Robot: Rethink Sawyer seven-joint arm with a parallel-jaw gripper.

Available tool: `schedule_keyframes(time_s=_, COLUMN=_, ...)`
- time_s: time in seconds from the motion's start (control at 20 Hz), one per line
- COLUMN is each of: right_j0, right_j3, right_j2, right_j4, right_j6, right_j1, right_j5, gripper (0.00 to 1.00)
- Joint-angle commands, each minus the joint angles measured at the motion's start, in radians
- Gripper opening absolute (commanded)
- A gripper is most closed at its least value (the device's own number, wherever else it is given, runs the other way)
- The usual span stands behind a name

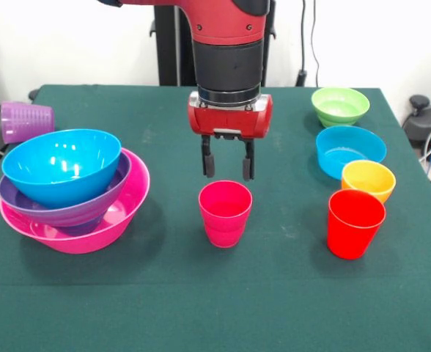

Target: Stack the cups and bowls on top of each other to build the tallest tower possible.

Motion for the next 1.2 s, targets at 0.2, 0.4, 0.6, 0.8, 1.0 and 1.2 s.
schedule_keyframes(time_s=0.2, right_j0=0.007, right_j3=0.028, right_j2=0.105, right_j4=0.037, right_j6=0.098, right_j1=0.055, right_j5=-0.025, gripper=1.0)
schedule_keyframes(time_s=0.4, right_j0=0.011, right_j3=0.021, right_j2=0.096, right_j4=0.035, right_j6=0.104, right_j1=0.065, right_j5=-0.037, gripper=1.0)
schedule_keyframes(time_s=0.6, right_j0=0.018, right_j3=0.024, right_j2=0.093, right_j4=0.035, right_j6=0.115, right_j1=0.073, right_j5=-0.057, gripper=1.0)
schedule_keyframes(time_s=0.8, right_j0=0.021, right_j3=0.01, right_j2=0.097, right_j4=0.039, right_j6=0.122, right_j1=0.09, right_j5=-0.08, gripper=1.0)
schedule_keyframes(time_s=1.0, right_j0=0.034, right_j3=0.004, right_j2=0.083, right_j4=0.03, right_j6=0.129, right_j1=0.111, right_j5=-0.108, gripper=1.0)
schedule_keyframes(time_s=1.2, right_j0=0.044, right_j3=-0.013, right_j2=0.07, right_j4=0.027, right_j6=0.13, right_j1=0.137, right_j5=-0.129, gripper=1.0)
